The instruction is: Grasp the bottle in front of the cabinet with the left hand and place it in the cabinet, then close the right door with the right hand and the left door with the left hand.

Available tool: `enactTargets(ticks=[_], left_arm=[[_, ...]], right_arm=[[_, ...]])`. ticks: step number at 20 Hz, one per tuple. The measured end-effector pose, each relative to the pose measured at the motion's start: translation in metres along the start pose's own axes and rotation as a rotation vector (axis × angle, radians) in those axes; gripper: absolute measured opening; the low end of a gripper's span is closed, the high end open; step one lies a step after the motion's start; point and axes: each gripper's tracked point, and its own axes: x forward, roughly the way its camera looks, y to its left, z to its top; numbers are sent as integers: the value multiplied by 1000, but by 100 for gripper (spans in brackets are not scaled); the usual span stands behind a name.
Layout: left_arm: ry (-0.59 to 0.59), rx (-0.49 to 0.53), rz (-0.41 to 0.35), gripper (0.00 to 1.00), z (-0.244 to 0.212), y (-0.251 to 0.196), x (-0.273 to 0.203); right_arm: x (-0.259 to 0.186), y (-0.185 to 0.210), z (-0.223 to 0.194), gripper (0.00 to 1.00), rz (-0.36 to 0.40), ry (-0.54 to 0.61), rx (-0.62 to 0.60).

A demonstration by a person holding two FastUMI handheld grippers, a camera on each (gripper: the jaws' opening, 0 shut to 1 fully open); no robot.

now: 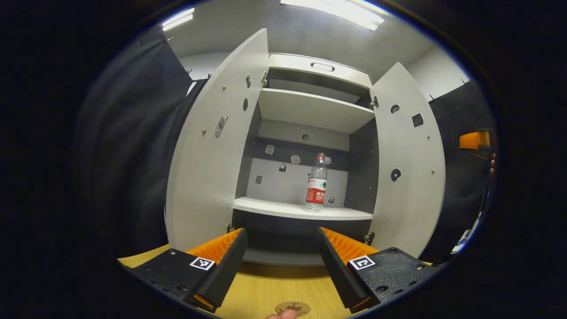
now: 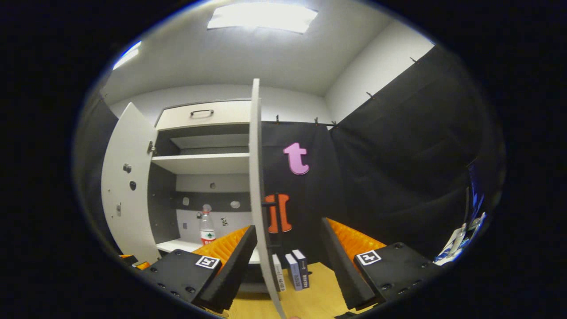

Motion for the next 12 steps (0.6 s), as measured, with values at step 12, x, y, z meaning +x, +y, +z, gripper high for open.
enactTargets(ticks=[12], left_arm=[[-38, 16, 33, 95, 12, 17, 3]], right_arm=[[117, -52, -35, 98, -39, 130, 27]])
